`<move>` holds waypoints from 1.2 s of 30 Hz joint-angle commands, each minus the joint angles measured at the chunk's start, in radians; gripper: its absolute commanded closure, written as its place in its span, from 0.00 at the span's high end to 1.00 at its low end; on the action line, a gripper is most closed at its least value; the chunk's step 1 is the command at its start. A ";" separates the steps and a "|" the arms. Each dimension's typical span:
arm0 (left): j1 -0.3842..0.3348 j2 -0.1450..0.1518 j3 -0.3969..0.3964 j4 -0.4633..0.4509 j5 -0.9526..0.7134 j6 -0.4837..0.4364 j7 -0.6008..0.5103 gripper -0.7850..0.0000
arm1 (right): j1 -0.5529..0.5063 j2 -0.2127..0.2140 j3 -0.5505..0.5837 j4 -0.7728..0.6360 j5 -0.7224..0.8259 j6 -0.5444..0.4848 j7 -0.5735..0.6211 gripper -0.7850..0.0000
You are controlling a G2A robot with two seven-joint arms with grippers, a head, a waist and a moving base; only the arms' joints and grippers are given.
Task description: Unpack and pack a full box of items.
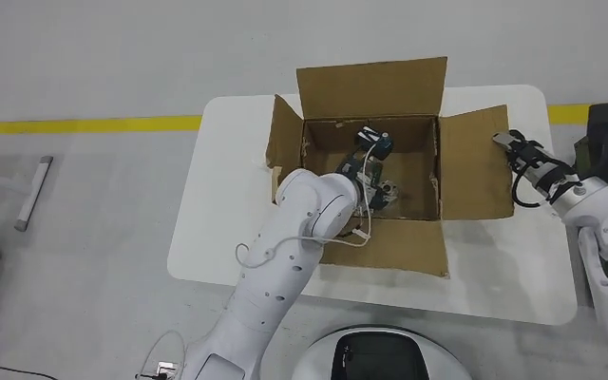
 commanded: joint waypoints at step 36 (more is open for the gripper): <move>-0.155 -0.073 0.144 0.423 0.116 0.100 0.009 0.87 | -0.023 0.020 -0.022 0.007 0.015 -0.010 -0.006 0.00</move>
